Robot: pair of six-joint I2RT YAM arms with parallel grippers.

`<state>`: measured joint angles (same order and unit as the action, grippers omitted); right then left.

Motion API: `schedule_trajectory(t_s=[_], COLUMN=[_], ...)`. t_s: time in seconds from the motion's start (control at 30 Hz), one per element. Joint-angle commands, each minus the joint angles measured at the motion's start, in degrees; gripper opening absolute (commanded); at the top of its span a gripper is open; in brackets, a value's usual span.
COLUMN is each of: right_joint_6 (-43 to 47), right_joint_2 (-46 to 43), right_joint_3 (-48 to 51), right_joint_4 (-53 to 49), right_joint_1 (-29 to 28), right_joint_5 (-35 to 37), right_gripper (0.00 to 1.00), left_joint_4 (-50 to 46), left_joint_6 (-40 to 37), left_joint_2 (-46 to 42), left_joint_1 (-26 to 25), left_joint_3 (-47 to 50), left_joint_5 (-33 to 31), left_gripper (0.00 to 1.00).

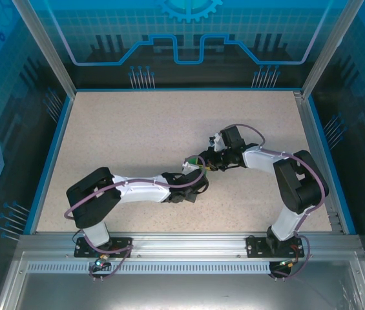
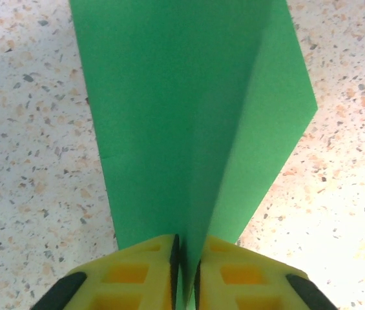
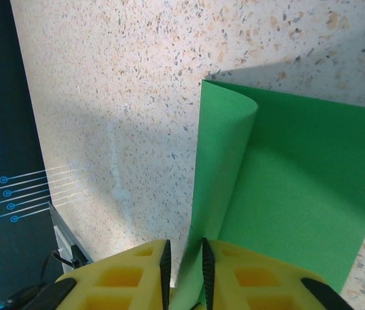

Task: Fold a paper plane with a square sheet of paper (pick it up from the middle)
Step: Fourth fold the wing at the center of the table.

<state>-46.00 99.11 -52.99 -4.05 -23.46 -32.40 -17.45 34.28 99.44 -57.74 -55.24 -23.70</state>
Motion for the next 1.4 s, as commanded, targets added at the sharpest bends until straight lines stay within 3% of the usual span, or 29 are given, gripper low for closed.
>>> schedule_trajectory(t_s=[0.0, 0.17, 0.37, 0.63, 0.97, 1.37], right_joint_6=[2.12, 4.28, 4.63, 2.55, -0.96, -4.61], right_joint_2=[-2.10, -8.76, -14.38, -15.69, -10.67, -4.34], right_joint_3=[-1.07, 0.97, 5.84, 10.05, 10.15, 7.83], right_joint_4=[-3.55, -7.30, -7.31, -1.91, 4.85, 10.80], right_joint_1=[1.69, 4.07, 4.26, -0.56, -5.84, -7.69], right_joint_5=[-0.28, 2.44, 3.45, 4.01, 4.65, 3.79], right_gripper=[0.26, 0.39, 0.39, 0.26, 0.14, 0.11], left_joint_4=[2.82, 9.92, 20.58, 27.54, 34.88, 40.30], left_joint_6=[-1.19, -1.74, -1.00, 0.61, 4.00, 6.65], left_joint_2=[-0.70, -3.26, -4.52, -4.42, -4.12, -0.58], left_joint_1=[1.75, 5.03, 10.25, 15.04, 20.21, 23.42], left_joint_3=[0.99, 4.98, 10.57, 14.03, 17.07, 18.59], left_joint_5=[4.06, 13.80, 26.58, 36.32, 45.85, 52.50], left_gripper=[0.15, 0.13, 0.12, 0.12, 0.13, 0.12])
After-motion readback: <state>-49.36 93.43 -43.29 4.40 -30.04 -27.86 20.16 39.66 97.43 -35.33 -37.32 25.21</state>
